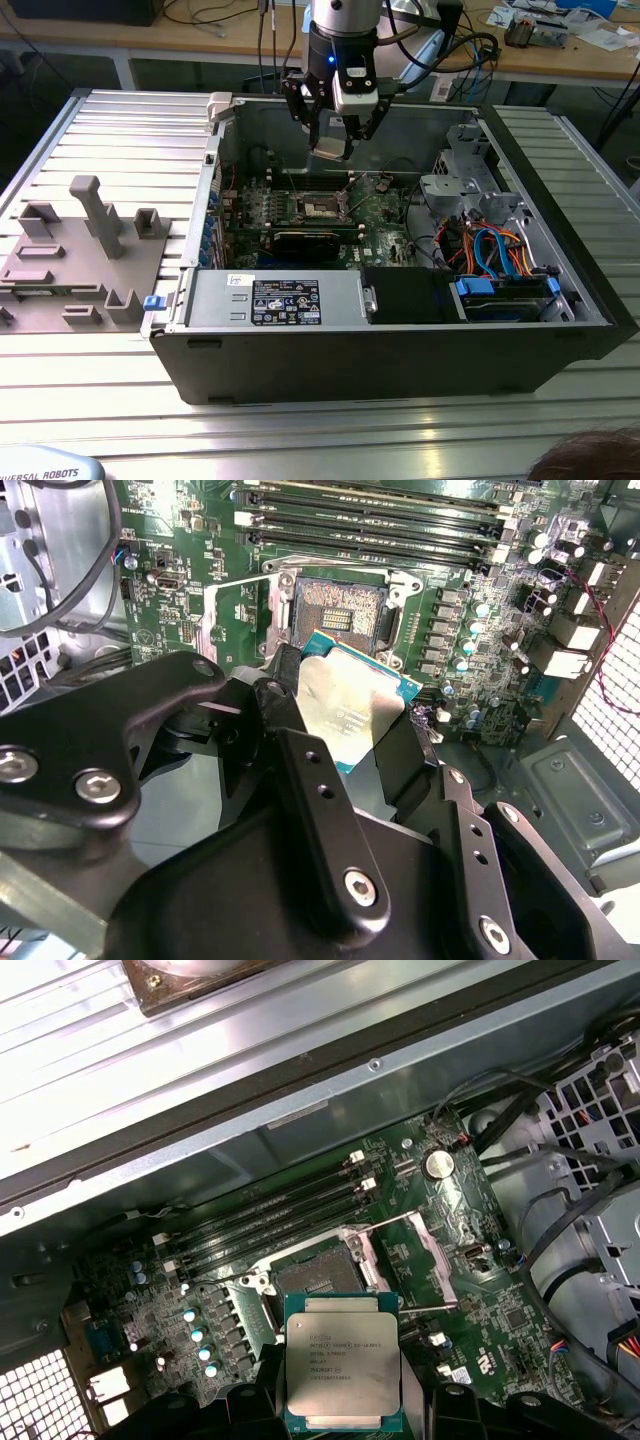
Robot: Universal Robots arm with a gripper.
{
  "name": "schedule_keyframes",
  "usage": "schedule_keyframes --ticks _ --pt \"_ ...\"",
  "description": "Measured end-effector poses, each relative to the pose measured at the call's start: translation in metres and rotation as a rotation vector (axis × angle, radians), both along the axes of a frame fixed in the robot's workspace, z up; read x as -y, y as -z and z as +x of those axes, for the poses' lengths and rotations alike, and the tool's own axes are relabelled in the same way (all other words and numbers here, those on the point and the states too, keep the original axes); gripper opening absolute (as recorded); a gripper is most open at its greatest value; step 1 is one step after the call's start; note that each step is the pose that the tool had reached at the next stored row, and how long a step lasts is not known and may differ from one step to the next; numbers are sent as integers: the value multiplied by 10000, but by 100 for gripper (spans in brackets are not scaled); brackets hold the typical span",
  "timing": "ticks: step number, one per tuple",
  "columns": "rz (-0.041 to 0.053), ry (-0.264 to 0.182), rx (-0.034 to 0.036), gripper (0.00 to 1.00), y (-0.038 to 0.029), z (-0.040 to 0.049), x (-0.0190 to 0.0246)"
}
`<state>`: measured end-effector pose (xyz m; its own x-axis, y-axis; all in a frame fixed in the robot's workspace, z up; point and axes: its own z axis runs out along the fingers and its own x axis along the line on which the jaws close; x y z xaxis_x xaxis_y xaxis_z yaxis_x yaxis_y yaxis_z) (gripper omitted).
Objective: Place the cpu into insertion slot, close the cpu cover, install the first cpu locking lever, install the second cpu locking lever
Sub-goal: 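Place the cpu into insertion slot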
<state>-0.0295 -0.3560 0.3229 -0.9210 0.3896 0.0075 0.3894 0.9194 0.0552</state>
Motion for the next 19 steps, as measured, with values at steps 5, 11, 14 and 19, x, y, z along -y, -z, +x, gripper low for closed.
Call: schedule_keyframes --ticks 5,11,14,19 --pt "-6 19 0 54 0 0 0" --pt "-11 51 1 54 0 0 0" --pt "-13 64 0 54 0 0 0" --pt "-15 83 0 54 0 0 0"
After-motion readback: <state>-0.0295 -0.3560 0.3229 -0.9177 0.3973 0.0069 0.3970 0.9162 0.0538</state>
